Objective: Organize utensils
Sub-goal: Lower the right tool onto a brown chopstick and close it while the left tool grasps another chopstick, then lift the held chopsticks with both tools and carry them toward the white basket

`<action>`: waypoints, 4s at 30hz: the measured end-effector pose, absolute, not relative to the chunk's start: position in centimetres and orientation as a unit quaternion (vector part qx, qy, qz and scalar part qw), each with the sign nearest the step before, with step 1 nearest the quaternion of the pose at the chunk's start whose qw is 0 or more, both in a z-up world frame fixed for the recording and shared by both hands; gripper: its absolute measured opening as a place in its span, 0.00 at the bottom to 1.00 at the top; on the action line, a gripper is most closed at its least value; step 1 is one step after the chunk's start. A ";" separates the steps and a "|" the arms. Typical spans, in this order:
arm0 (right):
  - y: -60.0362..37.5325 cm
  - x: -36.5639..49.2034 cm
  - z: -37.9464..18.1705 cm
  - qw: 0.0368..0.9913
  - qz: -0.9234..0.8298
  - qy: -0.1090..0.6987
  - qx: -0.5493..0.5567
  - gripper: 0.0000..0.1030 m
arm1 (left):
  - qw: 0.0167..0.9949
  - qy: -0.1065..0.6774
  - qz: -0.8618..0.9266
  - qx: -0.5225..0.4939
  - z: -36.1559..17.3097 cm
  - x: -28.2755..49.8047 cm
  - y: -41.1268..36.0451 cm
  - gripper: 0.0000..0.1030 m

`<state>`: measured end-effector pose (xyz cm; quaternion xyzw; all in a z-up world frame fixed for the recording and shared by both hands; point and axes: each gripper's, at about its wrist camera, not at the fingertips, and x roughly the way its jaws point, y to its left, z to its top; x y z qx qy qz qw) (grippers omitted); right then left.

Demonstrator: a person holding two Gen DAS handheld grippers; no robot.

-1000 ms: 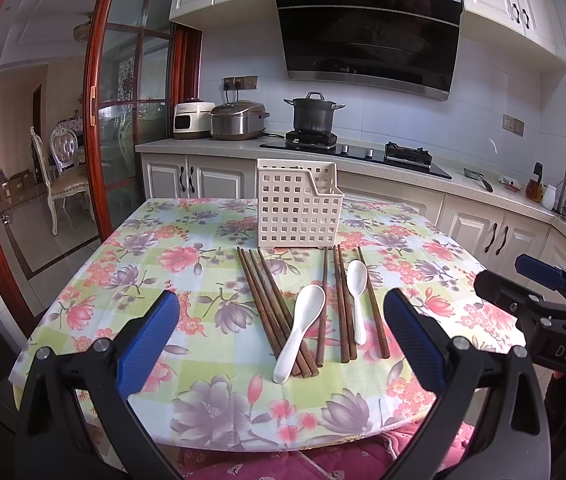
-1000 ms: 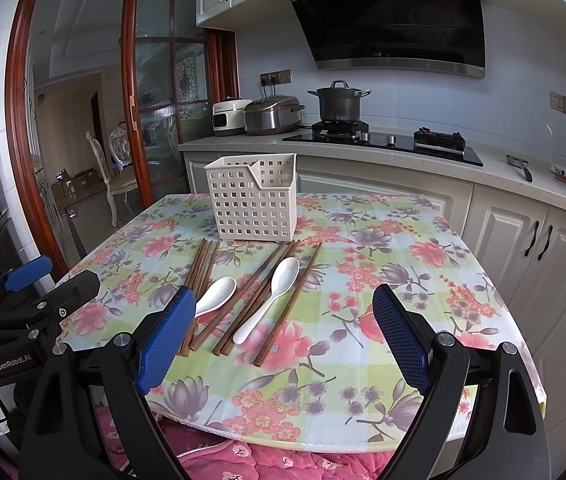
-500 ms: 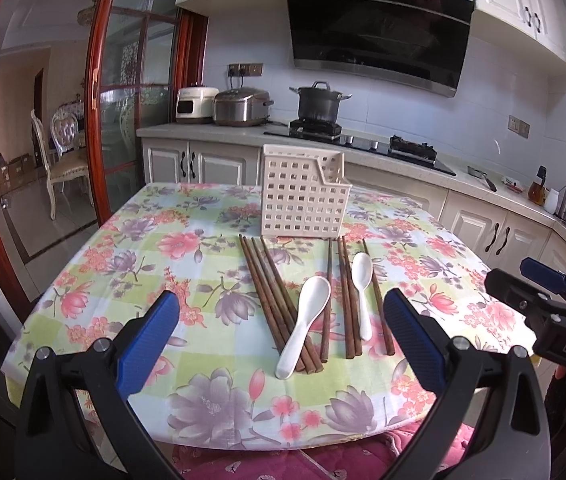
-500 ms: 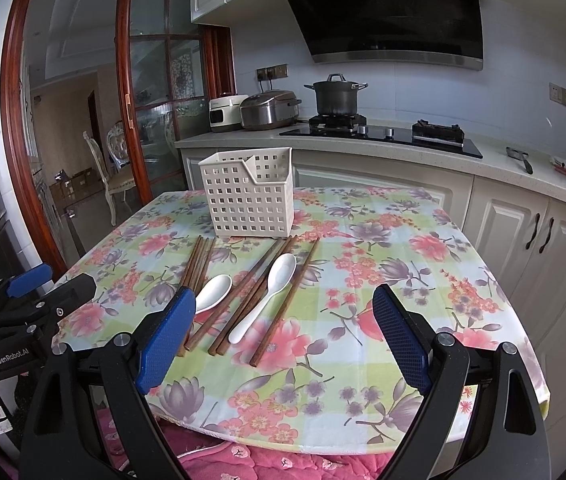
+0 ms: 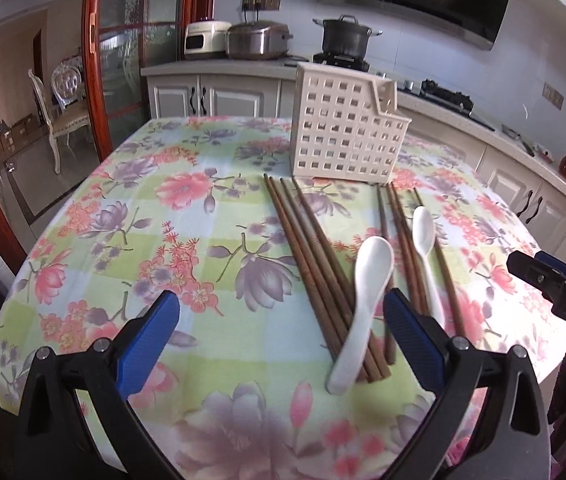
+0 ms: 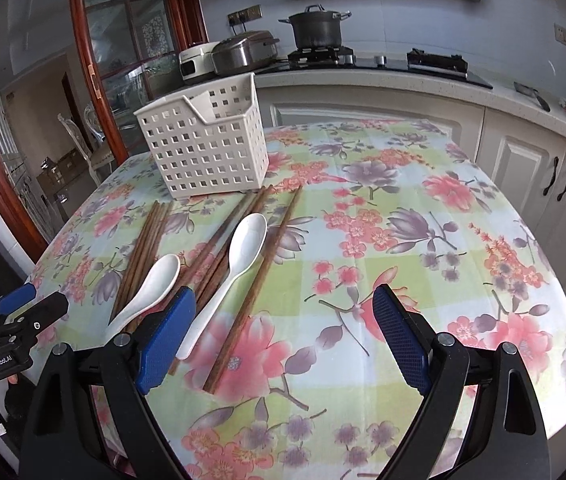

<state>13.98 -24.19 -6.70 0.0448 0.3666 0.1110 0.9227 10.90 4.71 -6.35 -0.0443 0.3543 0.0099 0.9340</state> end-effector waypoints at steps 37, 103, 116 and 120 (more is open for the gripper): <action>-18.6 26.9 -11.2 0.896 0.070 0.434 -0.069 0.13 | 0.886 0.461 0.035 -0.039 -9.8 25.8 7.1 0.46; -23.6 16.4 -0.5 0.958 0.139 0.249 0.019 0.06 | 0.960 0.279 0.004 -0.040 -0.2 16.3 5.9 0.07; -23.4 12.9 1.0 0.965 0.160 0.206 0.006 0.06 | 0.968 0.249 0.001 -0.032 1.0 13.6 4.8 0.07; -23.3 12.4 1.5 0.967 0.164 0.194 0.005 0.06 | 0.971 0.238 0.001 -0.028 1.5 13.1 4.5 0.06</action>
